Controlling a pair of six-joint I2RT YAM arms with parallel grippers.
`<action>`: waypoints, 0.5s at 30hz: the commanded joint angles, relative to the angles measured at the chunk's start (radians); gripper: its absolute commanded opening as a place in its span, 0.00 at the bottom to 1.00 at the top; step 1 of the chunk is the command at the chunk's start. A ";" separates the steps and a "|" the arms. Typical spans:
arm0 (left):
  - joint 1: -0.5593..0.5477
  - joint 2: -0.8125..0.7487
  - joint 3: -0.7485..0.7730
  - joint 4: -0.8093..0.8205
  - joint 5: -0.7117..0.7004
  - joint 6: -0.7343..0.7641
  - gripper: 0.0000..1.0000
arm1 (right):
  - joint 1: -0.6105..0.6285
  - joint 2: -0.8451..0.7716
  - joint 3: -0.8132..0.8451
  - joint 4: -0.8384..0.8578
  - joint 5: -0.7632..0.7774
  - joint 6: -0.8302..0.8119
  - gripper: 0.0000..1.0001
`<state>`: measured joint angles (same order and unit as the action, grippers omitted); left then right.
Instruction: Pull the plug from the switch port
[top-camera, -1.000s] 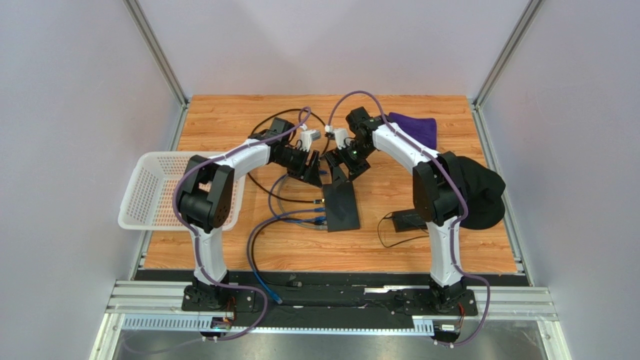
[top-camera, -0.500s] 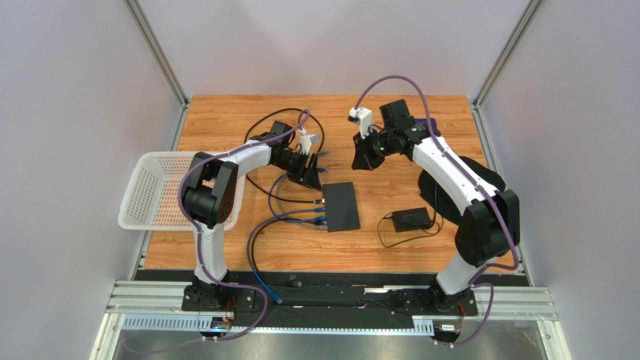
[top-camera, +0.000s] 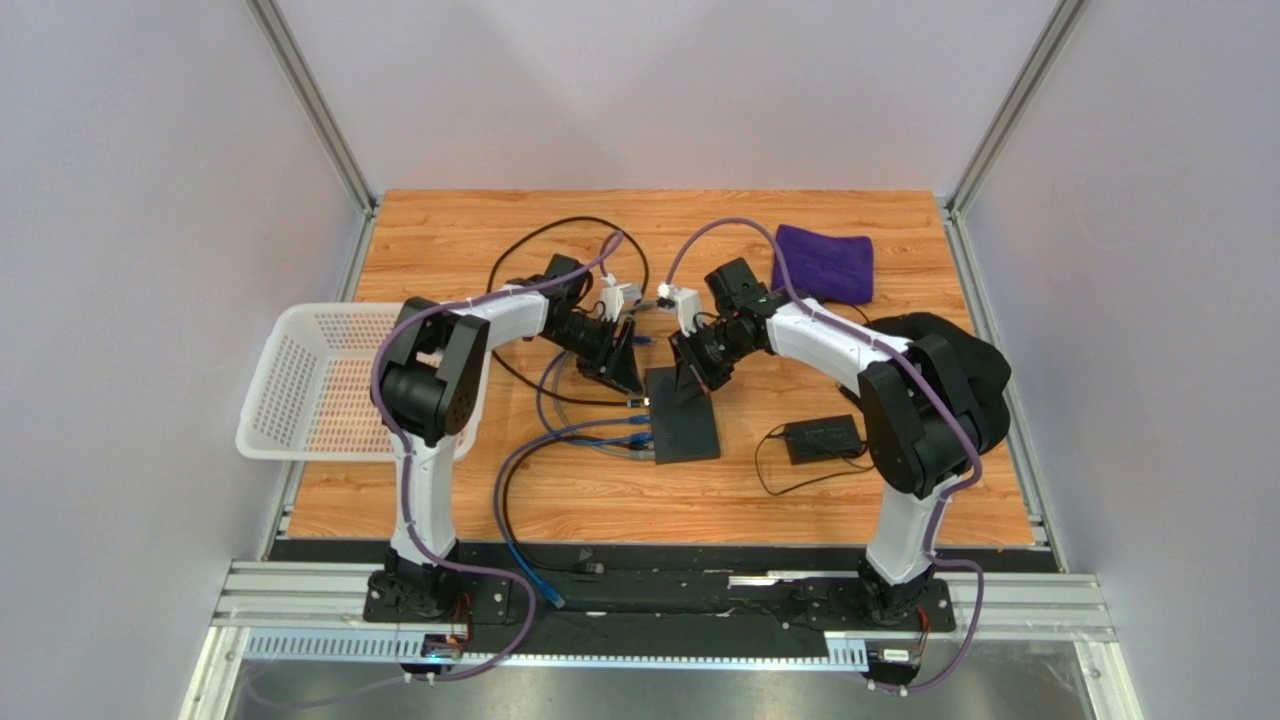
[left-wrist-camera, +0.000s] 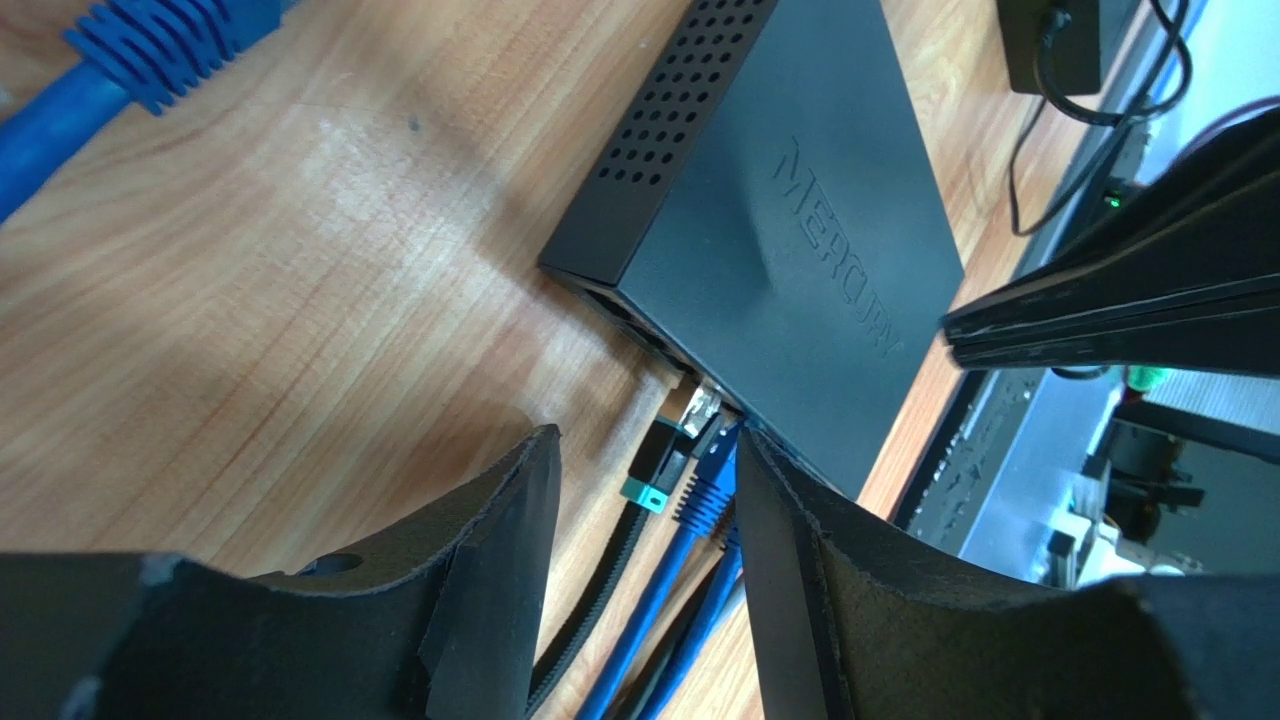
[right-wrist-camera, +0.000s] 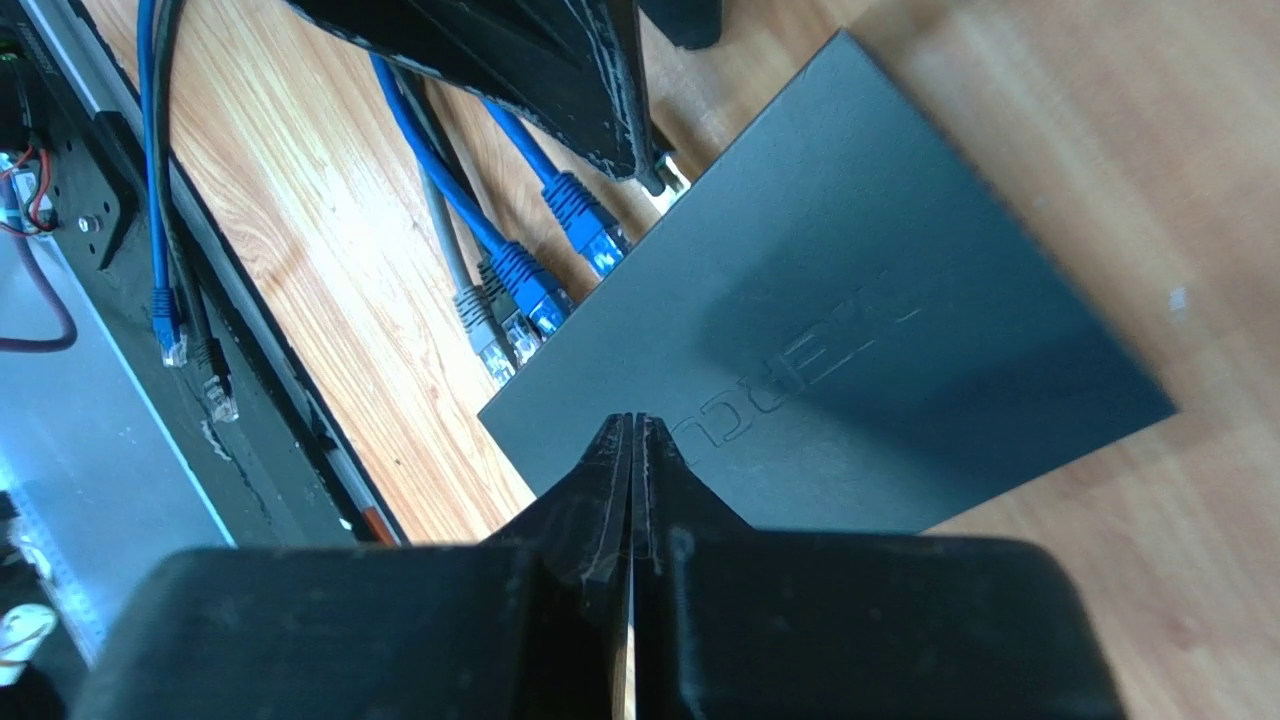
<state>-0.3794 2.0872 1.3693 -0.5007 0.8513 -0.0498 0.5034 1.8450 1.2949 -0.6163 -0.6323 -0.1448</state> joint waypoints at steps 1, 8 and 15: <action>0.004 0.017 0.004 -0.009 0.031 0.048 0.56 | 0.009 0.016 -0.022 0.072 0.006 0.042 0.00; 0.000 0.065 0.045 -0.042 0.072 0.085 0.55 | 0.011 0.086 -0.019 0.087 0.085 0.036 0.00; -0.001 0.070 0.047 -0.061 0.098 0.114 0.55 | 0.012 0.111 -0.002 0.079 0.086 0.033 0.00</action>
<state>-0.3790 2.1304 1.4002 -0.5381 0.9337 0.0025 0.5095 1.9156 1.2751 -0.5526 -0.5983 -0.1024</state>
